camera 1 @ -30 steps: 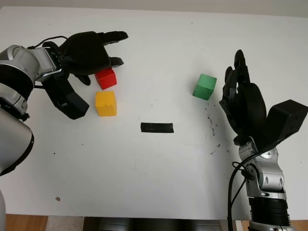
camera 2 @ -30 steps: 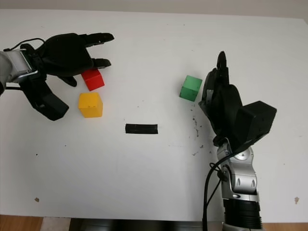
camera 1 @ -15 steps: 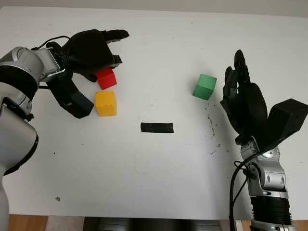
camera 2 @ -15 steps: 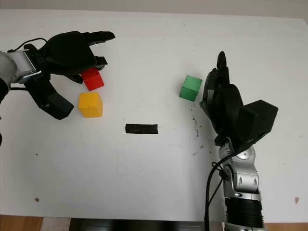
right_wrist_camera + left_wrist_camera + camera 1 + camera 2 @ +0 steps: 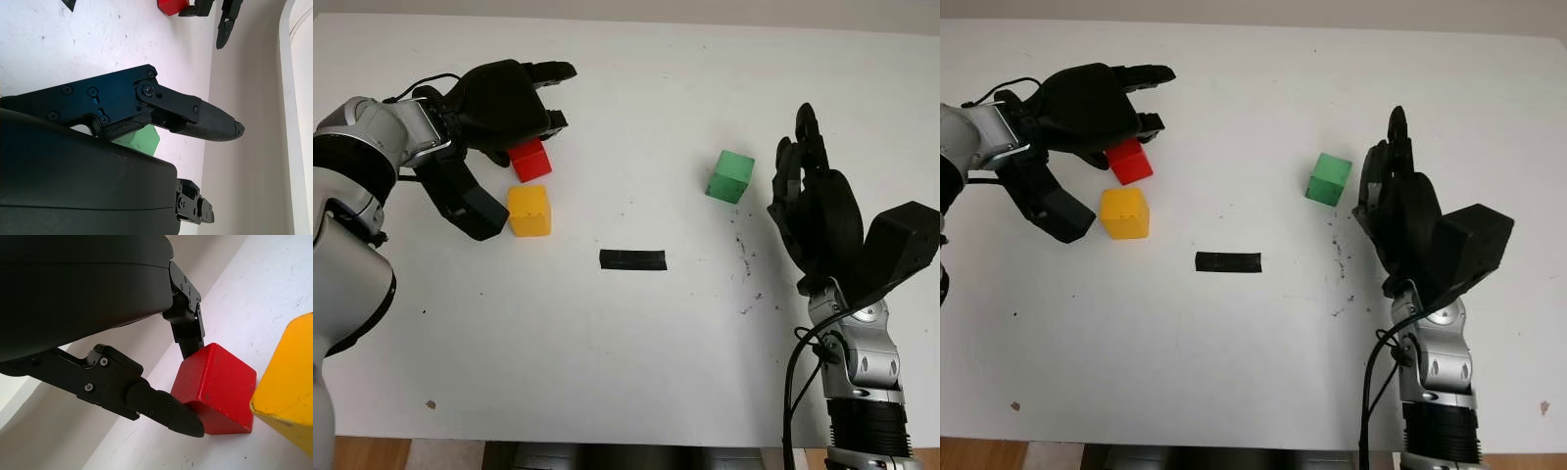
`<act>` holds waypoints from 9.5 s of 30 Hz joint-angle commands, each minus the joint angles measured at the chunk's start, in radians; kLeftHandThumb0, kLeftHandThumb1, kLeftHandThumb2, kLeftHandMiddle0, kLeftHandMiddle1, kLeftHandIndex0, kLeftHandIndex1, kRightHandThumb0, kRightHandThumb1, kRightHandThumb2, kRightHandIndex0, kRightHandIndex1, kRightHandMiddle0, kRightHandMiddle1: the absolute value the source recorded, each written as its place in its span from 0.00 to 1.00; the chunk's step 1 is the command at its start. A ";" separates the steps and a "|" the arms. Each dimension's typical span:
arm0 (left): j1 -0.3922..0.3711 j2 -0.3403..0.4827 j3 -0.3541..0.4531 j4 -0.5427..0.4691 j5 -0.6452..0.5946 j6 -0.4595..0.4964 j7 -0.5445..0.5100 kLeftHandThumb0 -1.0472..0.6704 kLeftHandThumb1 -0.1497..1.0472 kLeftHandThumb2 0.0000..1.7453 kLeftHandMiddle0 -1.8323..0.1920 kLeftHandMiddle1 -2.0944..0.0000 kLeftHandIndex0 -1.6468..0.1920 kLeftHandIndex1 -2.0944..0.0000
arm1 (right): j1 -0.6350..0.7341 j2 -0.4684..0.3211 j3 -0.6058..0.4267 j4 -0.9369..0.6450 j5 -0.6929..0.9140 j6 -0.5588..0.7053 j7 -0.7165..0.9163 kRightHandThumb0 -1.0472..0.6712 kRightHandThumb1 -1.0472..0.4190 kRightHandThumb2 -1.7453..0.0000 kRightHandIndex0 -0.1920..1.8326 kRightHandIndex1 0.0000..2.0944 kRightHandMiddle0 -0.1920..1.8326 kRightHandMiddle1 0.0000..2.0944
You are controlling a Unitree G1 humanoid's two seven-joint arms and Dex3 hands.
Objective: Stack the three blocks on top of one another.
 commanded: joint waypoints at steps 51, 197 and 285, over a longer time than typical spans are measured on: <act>0.432 -0.086 0.840 -0.600 -1.181 0.112 -1.052 0.32 0.98 0.03 0.81 0.97 0.77 0.23 | 0.020 0.013 0.030 -0.040 0.004 0.008 -0.034 0.21 0.00 0.59 0.00 0.00 0.00 0.00; 1.131 -0.245 0.752 -1.507 -0.891 0.619 -1.079 0.23 1.00 0.15 1.00 1.00 0.98 0.89 | 0.074 0.021 0.039 -0.166 -0.015 0.100 -0.060 0.21 0.00 0.59 0.00 0.00 0.00 0.00; 0.855 0.118 0.821 -0.991 -0.701 0.415 -0.887 0.11 0.93 0.03 0.99 0.99 0.67 0.92 | 0.070 0.008 0.020 -0.168 -0.006 0.118 -0.030 0.20 0.00 0.61 0.00 0.00 0.00 0.00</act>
